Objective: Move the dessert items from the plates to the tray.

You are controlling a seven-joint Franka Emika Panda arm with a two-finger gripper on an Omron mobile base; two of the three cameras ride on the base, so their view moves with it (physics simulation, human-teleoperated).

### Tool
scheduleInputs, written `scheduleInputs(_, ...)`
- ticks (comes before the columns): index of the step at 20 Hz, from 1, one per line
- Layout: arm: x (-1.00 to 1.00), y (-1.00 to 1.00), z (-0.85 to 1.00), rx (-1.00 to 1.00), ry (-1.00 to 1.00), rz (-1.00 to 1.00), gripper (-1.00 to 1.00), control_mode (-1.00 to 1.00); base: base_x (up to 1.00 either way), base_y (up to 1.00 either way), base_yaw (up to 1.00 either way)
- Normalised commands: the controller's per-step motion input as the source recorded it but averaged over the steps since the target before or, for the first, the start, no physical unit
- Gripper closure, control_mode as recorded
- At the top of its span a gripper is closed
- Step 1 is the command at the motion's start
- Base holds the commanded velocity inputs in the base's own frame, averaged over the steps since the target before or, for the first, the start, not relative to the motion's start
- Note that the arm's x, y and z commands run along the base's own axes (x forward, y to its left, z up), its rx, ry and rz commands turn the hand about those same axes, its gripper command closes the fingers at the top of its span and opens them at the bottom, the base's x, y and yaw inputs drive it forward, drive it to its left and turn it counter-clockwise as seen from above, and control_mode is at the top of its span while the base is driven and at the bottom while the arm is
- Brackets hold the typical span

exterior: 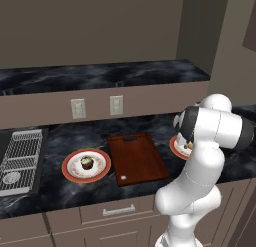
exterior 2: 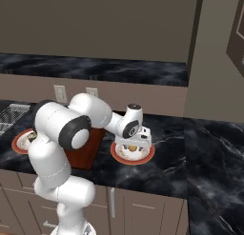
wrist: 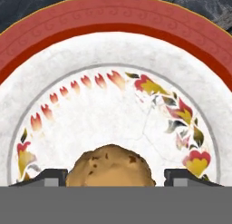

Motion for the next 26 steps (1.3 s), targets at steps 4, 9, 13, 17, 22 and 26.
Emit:
scheduleInputs(4, 0.0, 0.0, 0.0, 0.0, 0.0, 0.0, 1.0, -1.0, 0.0, 0.0, 0.0)
scheduleInputs(9, 0.0, 0.0, 0.0, 0.0, 0.0, 0.0, 1.0, -1.0, 0.0, 0.0, 0.0)
scheduleInputs(13, -0.26, 0.13, 0.34, 0.0, -0.1, -0.02, 1.0, -1.0, 0.0, 0.0, 0.0)
scheduleInputs(17, -0.5, 0.34, 0.73, 0.0, -0.23, -0.03, 1.0, -1.0, 0.0, 0.0, 0.0)
scheduleInputs(22, -0.39, 0.46, 0.62, 0.0, -0.17, 0.0, 1.0, -1.0, 0.0, 0.0, 0.0)
scheduleInputs(26, -0.2, 0.65, 0.6, 0.0, -0.15, 0.0, 1.0, -1.0, 0.0, 0.0, 0.0)
